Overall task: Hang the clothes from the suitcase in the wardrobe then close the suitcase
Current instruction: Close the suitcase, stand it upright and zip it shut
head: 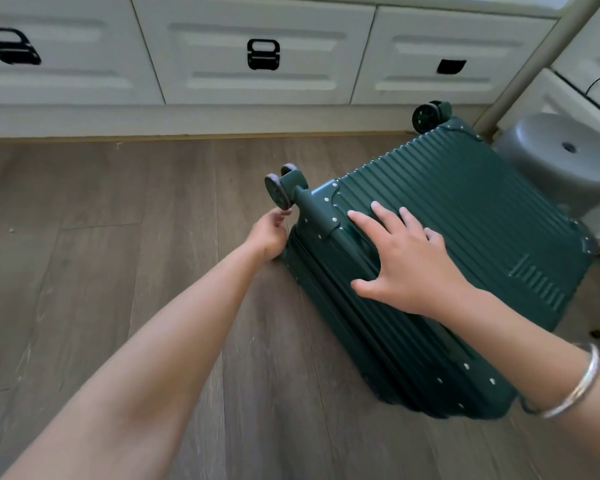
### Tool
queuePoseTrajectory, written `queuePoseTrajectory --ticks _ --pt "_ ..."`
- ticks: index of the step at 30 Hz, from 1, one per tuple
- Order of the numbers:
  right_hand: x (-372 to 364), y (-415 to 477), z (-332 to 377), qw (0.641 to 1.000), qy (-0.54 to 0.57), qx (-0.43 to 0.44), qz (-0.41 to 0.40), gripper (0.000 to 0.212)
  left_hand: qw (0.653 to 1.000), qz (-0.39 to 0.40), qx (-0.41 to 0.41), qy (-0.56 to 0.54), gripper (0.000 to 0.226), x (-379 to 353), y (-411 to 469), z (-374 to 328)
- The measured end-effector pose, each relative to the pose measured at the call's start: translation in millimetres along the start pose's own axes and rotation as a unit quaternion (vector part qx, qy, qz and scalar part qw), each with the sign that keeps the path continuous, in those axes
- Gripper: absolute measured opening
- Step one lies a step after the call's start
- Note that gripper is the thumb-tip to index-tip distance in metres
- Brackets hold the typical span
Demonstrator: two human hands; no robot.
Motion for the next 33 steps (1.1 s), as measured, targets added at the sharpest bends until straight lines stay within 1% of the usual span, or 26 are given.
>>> queuePoseTrajectory --ticks 2,4,6,8,13,15,18,21,24,28,33 --pt "-1 0 2 1.000 0.007 -0.002 -0.003 0.096 1.000 0.025 -0.013 -0.006 0.045 -6 7 -7" --pt "-2 0 1 1.000 0.016 -0.002 -0.009 0.096 0.999 0.033 -0.021 -0.017 0.043 -7 13 -9" --pt "-1 -1 0 1.000 0.026 -0.003 -0.012 0.096 0.998 0.047 -0.025 -0.030 0.039 -7 16 -11" --pt "-1 -2 -1 0.999 0.034 -0.002 -0.011 0.095 0.996 0.077 -0.035 -0.035 0.034 -9 18 -16" --pt "5 -4 -9 0.999 0.047 -0.004 0.004 0.096 0.988 0.152 -0.029 -0.007 0.028 -16 17 -24" --pt "6 -6 -14 0.999 0.048 -0.007 0.006 0.096 0.986 0.163 -0.025 0.007 0.025 -19 19 -21" --pt "5 -7 -18 0.999 0.051 -0.010 0.002 0.095 0.989 0.144 -0.024 -0.005 0.025 -23 20 -16" --pt "4 -6 -17 0.998 0.057 -0.009 -0.006 0.095 0.995 0.072 -0.020 -0.058 0.023 -23 19 -11" --pt "2 -5 -17 0.998 0.064 -0.013 -0.009 0.095 0.999 0.015 -0.031 -0.023 0.022 -10 14 -2" --pt "0 -2 -11 0.997 0.071 -0.016 -0.016 0.094 0.999 0.011 -0.039 0.007 0.024 10 -10 14" --pt "1 1 -3 0.998 0.055 -0.011 -0.021 0.093 0.995 0.019 -0.048 0.082 0.024 16 -25 12"
Point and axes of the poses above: each hand's wrist, its own y-axis towards the middle knuckle, its own x-axis out of the back of the hand, z = x × y, the point moved 7 cm from there along y, towards the middle knuckle, and after that the axes turned 13 degrees about -x, right-handed, at the moved point
